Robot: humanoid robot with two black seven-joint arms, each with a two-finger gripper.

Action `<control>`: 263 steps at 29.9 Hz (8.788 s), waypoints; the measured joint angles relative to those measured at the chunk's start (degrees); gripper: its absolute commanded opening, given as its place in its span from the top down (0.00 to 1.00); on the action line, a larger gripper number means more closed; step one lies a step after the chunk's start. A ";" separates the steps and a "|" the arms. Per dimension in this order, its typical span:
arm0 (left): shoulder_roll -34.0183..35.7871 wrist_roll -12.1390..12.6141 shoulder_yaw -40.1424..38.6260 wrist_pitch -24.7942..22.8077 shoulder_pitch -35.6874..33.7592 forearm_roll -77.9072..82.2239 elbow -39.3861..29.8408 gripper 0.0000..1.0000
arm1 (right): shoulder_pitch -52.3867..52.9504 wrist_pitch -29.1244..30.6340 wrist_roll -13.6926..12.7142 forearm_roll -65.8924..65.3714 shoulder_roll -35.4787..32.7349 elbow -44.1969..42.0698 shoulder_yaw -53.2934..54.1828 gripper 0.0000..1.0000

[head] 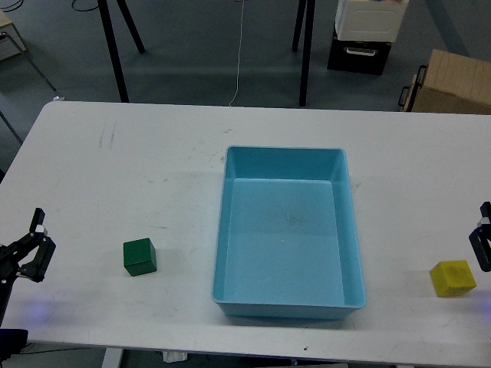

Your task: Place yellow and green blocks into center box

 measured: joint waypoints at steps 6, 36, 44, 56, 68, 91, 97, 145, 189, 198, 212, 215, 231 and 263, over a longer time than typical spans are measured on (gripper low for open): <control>-0.10 0.05 0.23 0.00 -0.29 0.06 0.09 0.00 | 0.10 0.19 0.22 -0.04 0.11 -0.15 1.04 0.00; -0.40 0.30 0.64 0.00 -6.99 0.22 0.93 0.00 | 81.70 -6.84 -14.71 -42.52 -49.17 -12.87 -78.70 0.00; -0.44 -0.12 4.72 0.00 -9.20 0.44 1.50 0.00 | 100.20 4.92 -15.43 -57.18 -49.65 -9.08 -103.03 0.00; -0.45 -0.16 4.89 0.00 -9.31 0.47 1.79 0.00 | 96.57 5.26 -15.45 -77.62 -54.11 -5.41 -112.36 0.00; -0.56 -0.10 6.41 0.00 -9.96 0.55 3.51 0.00 | 92.73 5.25 -15.28 -78.13 -52.82 -5.00 -112.26 0.00; -2.23 -0.17 6.68 0.00 -10.23 2.48 4.00 0.00 | 88.86 3.14 -15.04 -78.02 -48.80 -5.27 -110.82 1.00; -2.38 -0.18 6.68 0.00 -10.22 2.65 4.05 0.00 | 89.79 2.67 -14.95 -77.30 -49.47 -2.45 -104.73 1.00; -3.65 -0.16 6.67 0.00 -10.91 3.83 4.59 0.00 | 108.08 0.54 -14.15 -48.32 -11.85 -36.25 -98.47 0.03; -2.85 -0.55 9.36 0.00 -15.49 3.58 7.47 0.00 | 8.03 5.26 -0.10 14.15 -16.75 -9.90 -11.36 0.04; -2.98 -0.59 2.19 0.00 -15.41 3.35 7.08 0.00 | 2.90 5.26 0.01 11.43 -13.44 -7.79 -9.35 0.04; -2.01 3.74 -14.15 0.00 -28.14 3.13 19.43 0.00 | 1.30 5.26 0.11 10.69 -15.71 -7.53 -8.21 0.04; 4.01 3.43 -13.71 0.00 -32.37 3.12 18.90 0.00 | 1.78 5.26 0.12 10.69 -15.05 -7.56 -8.10 0.05; 38.25 5.51 39.48 -0.01 -69.76 33.69 13.06 0.00 | 5.41 5.26 0.11 10.60 -13.78 -7.27 -7.43 0.05; 7.73 12.31 131.10 0.00 -126.22 59.97 15.51 0.00 | 4.68 5.26 0.05 10.60 -14.29 -8.49 -8.18 0.05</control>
